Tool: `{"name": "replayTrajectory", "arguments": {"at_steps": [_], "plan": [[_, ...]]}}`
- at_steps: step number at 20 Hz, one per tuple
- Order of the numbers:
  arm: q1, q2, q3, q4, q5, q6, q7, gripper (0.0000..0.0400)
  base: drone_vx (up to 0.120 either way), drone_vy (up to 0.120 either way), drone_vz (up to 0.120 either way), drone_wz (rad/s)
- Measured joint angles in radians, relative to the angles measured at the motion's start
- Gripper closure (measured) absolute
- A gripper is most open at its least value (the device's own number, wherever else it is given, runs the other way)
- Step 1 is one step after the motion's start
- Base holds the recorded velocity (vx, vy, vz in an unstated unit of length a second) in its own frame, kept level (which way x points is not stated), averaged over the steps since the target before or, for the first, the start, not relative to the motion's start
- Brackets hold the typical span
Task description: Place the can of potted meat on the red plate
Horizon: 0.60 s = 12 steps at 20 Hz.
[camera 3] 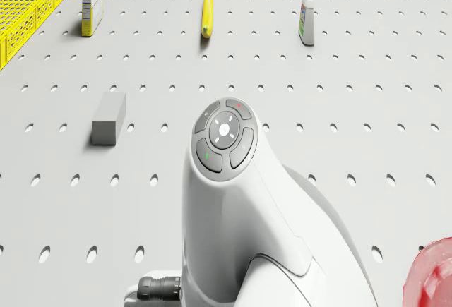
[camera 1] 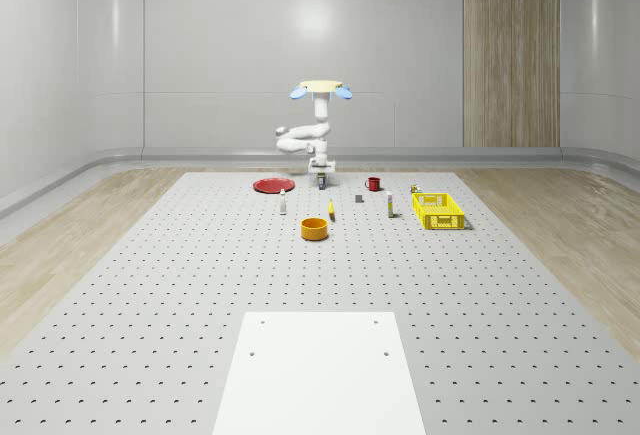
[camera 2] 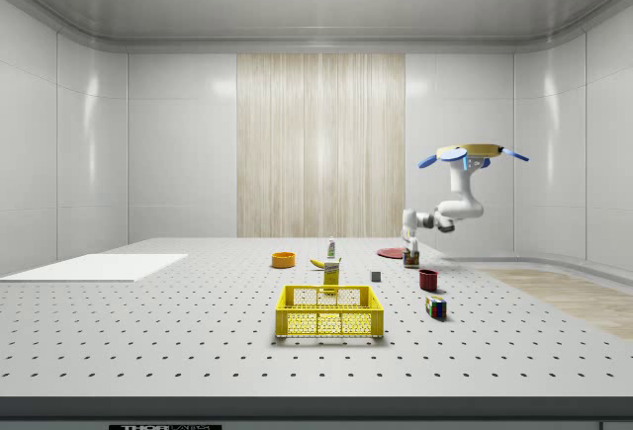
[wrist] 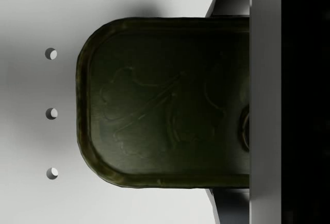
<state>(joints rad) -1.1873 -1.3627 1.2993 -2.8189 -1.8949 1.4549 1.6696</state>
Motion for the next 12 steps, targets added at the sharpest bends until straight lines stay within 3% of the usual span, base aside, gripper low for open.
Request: {"name": "replayTrajectory", "arguments": {"at_steps": [2,12], "plan": [[-0.003,-0.004,0.020,-0.003,0.020,-0.004,0.006,0.0114,0.000,-0.020,0.120,0.000],[-0.013,-0.030,0.060,-0.007,0.066,0.008,0.017,0.0115,0.000,-0.120,0.120,0.000]]}}
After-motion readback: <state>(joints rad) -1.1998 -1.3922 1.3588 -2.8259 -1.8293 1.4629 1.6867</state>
